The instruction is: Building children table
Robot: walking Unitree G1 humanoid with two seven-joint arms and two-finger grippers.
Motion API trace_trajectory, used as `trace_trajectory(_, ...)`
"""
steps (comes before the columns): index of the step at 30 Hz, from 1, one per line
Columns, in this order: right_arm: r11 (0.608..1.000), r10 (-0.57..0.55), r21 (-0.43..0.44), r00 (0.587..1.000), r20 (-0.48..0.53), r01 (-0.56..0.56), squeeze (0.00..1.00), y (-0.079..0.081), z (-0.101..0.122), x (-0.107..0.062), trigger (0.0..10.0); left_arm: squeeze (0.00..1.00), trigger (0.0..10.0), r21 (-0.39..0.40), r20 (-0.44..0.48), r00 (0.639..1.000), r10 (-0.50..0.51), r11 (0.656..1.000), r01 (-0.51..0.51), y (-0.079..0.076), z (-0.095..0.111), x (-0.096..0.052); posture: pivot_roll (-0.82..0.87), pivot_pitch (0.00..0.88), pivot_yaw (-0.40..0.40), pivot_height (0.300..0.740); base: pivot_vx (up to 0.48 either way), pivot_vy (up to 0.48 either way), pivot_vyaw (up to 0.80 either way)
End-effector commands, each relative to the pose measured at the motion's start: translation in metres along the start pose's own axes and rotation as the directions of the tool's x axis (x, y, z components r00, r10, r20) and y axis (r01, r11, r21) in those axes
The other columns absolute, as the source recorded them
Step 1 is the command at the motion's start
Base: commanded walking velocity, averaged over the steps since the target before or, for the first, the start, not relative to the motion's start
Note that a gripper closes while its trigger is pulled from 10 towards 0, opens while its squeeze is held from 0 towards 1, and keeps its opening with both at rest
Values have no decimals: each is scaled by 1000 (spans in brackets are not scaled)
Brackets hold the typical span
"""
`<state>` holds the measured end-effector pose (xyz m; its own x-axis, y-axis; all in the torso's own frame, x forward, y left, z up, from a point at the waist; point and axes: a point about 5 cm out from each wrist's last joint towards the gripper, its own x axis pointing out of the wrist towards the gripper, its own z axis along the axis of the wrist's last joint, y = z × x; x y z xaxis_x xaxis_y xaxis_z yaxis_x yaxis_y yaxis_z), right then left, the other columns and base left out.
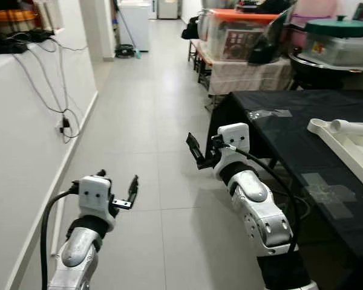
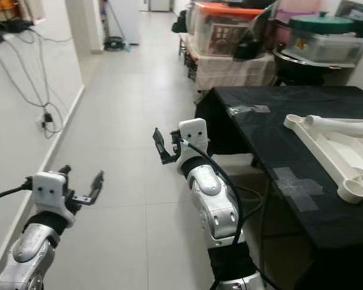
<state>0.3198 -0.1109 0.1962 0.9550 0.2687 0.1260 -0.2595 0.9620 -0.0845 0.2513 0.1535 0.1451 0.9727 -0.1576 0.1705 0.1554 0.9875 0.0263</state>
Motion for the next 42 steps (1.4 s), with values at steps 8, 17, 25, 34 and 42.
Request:
trace_trajectory(8,1000,23,14,1000,-14,-23,0,6,-4,1,10000,0,10000,18,3,1000,30,999,-30,6,-1,0,89,0,-42,740,363,0,336)
trace_trajectory(17,1000,25,14,1000,-17,-25,0,4,-7,1,10000,0,10000,18,2,1000,24,1000,-24,4,-2,1,88,0,-46,740,353,0,0)
trace_trajectory(25,1000,18,21,1000,-20,-17,0,3,-8,2,10000,0,10000,23,4,1000,27,999,-27,6,-2,1,90,0,-46,740,479,0,0)
trace_trajectory(34,1000,11,14,1000,-28,-11,0,1,-10,1,10000,0,10000,25,2,1000,25,999,-25,5,-3,1,89,0,-43,740,474,0,0)
trace_trajectory(42,1000,5,12,999,-31,-4,0,0,-11,2,10000,0,10000,26,2,1000,24,999,-24,6,-2,2,91,0,-41,740,472,0,0)
